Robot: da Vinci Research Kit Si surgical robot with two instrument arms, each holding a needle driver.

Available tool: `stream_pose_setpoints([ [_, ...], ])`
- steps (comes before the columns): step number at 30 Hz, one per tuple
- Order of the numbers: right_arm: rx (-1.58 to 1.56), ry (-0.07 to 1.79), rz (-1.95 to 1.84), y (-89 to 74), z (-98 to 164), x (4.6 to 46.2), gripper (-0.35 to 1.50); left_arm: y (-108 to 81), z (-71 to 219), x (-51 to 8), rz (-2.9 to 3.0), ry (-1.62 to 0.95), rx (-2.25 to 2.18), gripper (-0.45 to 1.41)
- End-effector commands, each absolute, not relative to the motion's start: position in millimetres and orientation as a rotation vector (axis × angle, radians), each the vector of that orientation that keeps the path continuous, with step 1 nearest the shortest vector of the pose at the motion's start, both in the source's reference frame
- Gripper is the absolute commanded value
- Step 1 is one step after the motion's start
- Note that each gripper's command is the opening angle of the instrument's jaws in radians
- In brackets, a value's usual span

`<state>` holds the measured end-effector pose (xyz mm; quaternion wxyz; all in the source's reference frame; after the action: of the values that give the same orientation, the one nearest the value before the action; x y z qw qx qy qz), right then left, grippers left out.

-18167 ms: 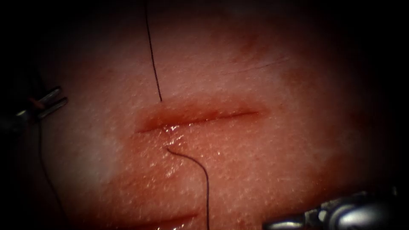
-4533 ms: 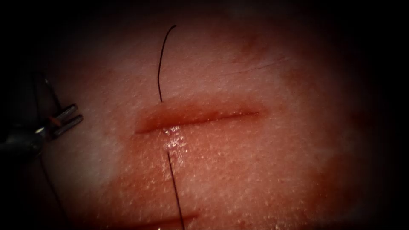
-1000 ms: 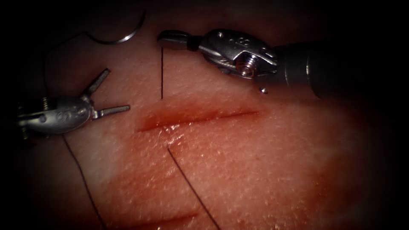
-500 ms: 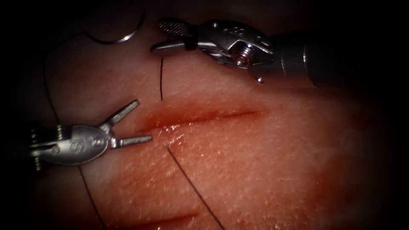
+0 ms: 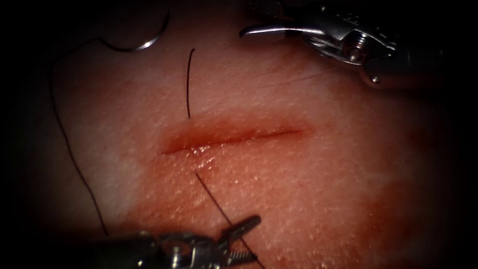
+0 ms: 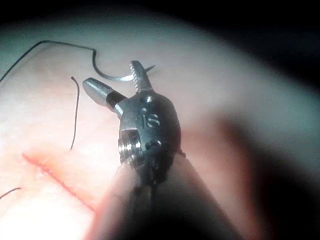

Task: Wound Closure
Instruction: Pick up working end of suture with left jaws, then hold suture with right hand to regrasp longer length of suture with left needle holder

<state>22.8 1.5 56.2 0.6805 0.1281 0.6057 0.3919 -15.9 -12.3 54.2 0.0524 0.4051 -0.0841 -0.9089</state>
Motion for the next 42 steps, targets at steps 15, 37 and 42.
stream_pose_setpoints([
  [15, 0.228, 1.379, 0.884, -0.4, 58, 21.2, 1.1, -13.2, 52, -18.4, -2.621, -0.272, 1.381, -0.45],
  [37, 0.2, 1.422, 0.257, -12.5, 56, 28.3, 1.06, -4.0, 52, -9.9, -2.432, -0.257, 1.656, -0.45],
  [42, 0.142, 1.462, 0.17, -13.4, 56, 31.6, 1.11, -3.7, 53, -9.7, -2.396, -0.214, 1.664, -0.45],
])
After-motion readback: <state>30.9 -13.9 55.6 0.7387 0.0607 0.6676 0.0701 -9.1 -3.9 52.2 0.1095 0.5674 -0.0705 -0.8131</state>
